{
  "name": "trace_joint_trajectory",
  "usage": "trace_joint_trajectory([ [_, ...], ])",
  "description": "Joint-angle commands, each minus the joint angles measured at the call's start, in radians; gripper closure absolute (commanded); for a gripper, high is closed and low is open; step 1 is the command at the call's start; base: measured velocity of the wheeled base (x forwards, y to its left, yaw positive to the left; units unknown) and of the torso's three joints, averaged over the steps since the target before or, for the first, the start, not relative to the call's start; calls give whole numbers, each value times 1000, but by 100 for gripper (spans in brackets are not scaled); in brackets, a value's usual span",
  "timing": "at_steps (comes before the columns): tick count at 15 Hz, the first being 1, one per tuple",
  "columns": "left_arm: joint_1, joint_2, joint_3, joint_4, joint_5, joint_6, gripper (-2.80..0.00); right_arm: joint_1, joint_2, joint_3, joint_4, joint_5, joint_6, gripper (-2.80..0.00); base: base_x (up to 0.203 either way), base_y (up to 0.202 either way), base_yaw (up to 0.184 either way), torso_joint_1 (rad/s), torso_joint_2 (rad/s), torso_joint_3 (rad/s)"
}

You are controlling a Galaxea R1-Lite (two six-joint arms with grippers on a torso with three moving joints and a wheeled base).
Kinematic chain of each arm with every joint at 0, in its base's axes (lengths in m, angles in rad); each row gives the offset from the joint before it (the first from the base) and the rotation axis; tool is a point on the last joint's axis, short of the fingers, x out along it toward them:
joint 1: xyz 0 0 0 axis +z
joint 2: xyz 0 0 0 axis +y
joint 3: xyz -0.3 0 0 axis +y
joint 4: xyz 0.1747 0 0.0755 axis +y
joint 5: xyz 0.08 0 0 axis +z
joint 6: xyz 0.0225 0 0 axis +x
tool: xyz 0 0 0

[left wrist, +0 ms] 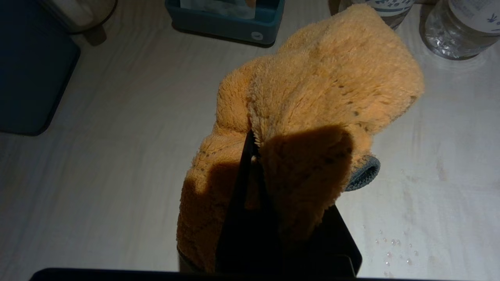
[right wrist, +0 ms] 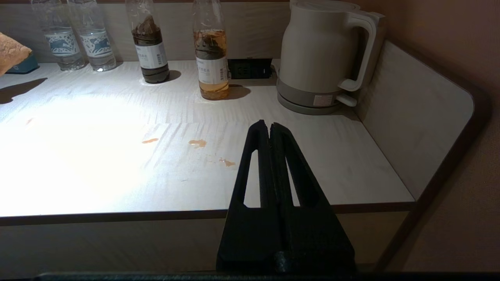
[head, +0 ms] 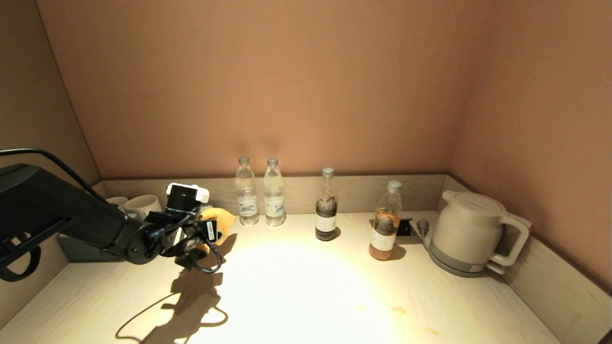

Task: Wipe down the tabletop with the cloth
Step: Sweep the stains on the table

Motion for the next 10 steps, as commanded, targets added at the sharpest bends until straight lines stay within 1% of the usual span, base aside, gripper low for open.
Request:
trace_joint_trajectory([
  [1,19,74,-66,-2,-13,14,0,0,1,0,0,0,0,0,0,0,0,0,0,0],
  [3,22,131,-129,-2,-24,45,0,0,1,0,0,0,0,0,0,0,0,0,0,0],
  [5,22,136,-136,-2,-25,52,0,0,1,0,0,0,0,0,0,0,0,0,0,0],
  [10,17,295,-282,21,-26,99,0,0,1,0,0,0,0,0,0,0,0,0,0,0],
])
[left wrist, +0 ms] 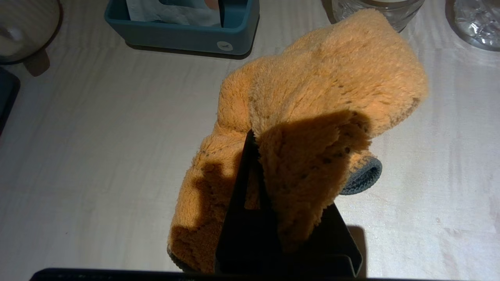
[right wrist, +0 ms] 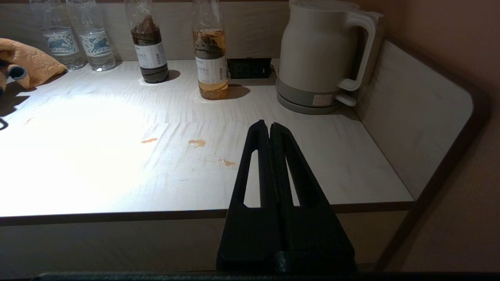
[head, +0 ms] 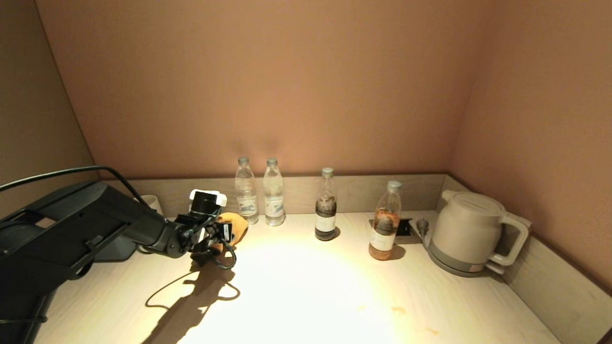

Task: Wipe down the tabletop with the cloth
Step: Sweep the stains on the table

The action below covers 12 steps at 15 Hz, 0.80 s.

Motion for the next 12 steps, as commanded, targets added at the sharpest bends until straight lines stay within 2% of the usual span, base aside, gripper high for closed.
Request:
trace_joint_trajectory([
  [1,-9,69,-39,-1,2,1,0,0,1,0,0,0,0,0,0,0,0,0,0,0],
  [4,-34,91,-49,-2,-2,14,0,0,1,0,0,0,0,0,0,0,0,0,0,0],
  [7,-72,78,-36,-13,-38,8,0,0,1,0,0,0,0,0,0,0,0,0,0,0],
  [10,-104,64,-11,-15,-42,1,0,-1,1,0,0,0,0,0,0,0,0,0,0,0],
  [12,-157,11,72,-15,-43,-26,0,0,1,0,0,0,0,0,0,0,0,0,0,0],
])
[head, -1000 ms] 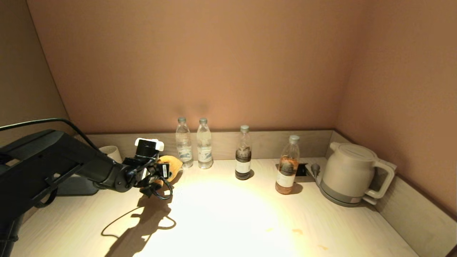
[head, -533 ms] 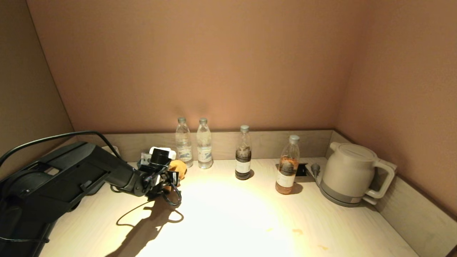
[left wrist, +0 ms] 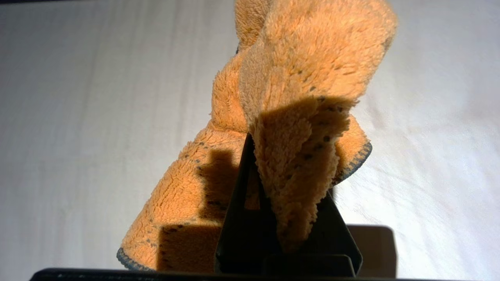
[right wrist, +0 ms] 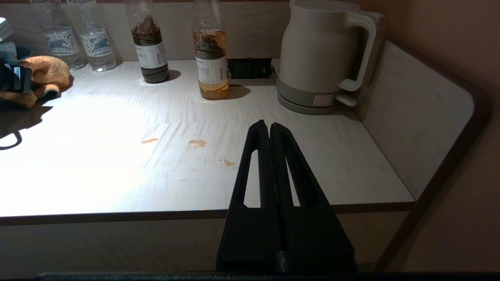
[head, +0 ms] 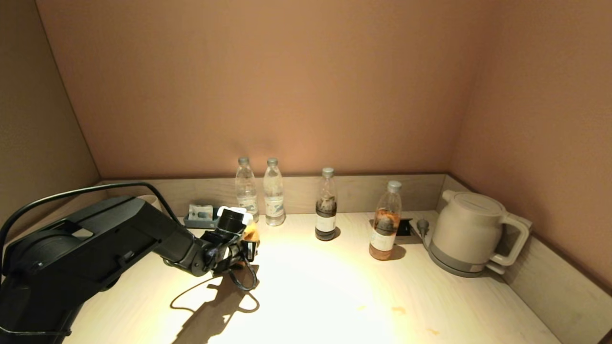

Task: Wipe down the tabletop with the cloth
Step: Sweep the stains on the table

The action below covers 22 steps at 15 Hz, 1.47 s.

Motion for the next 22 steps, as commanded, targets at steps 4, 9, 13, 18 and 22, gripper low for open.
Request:
trace_joint_trajectory([
  [4,-42,-54,59,-2,2,-18,0,0,1,0,0,0,0,0,0,0,0,0,0,0],
  [9,-95,-119,142,-3,-6,-60,0,0,1,0,0,0,0,0,0,0,0,0,0,0],
  [13,-280,-339,535,-4,-35,-164,0,0,1,0,0,0,0,0,0,0,0,0,0,0],
  [18,-376,-370,616,-5,-44,-235,0,0,1,0,0,0,0,0,0,0,0,0,0,0],
  [22,-444,-348,606,-72,-39,-277,0,0,1,0,0,0,0,0,0,0,0,0,0,0],
])
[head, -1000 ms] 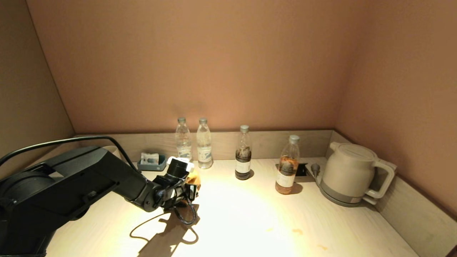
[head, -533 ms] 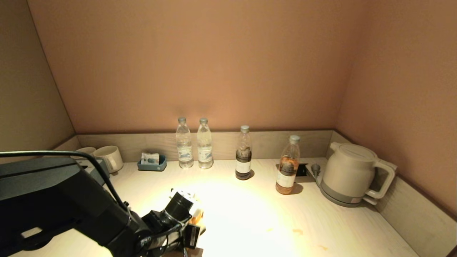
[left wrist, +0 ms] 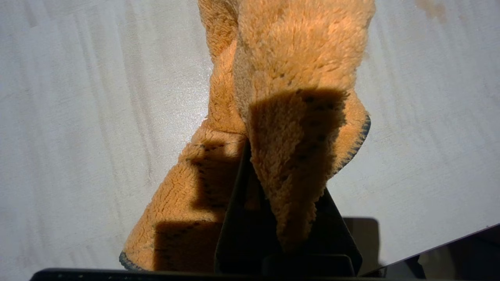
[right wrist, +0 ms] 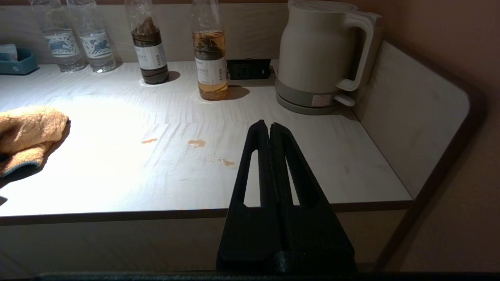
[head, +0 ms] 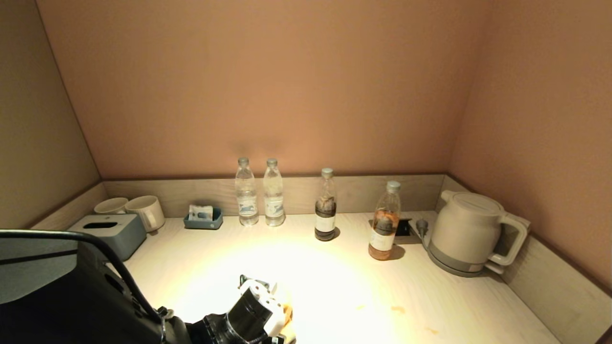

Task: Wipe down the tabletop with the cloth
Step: Sweep the stains on the table

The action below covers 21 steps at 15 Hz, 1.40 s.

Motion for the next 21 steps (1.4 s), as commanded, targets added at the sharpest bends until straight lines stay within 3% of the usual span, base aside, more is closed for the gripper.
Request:
trace_joint_trajectory([
  [1,-8,10,-10,-7,4,-3,0,0,1,0,0,0,0,0,0,0,0,0,0,0],
  [2,-8,11,-11,-7,5,-3,0,0,1,0,0,0,0,0,0,0,0,0,0,0],
  [6,112,65,-76,8,25,-4,0,0,1,0,0,0,0,0,0,0,0,0,0,0],
  [9,139,149,-147,21,95,-7,0,0,1,0,0,0,0,0,0,0,0,0,0,0],
  [12,145,170,-181,24,106,-2,0,0,1,0,0,0,0,0,0,0,0,0,0,0],
  [16,116,160,-202,22,102,1,0,0,1,0,0,0,0,0,0,0,0,0,0,0],
  [21,-28,120,-254,34,103,-2,0,0,1,0,0,0,0,0,0,0,0,0,0,0],
])
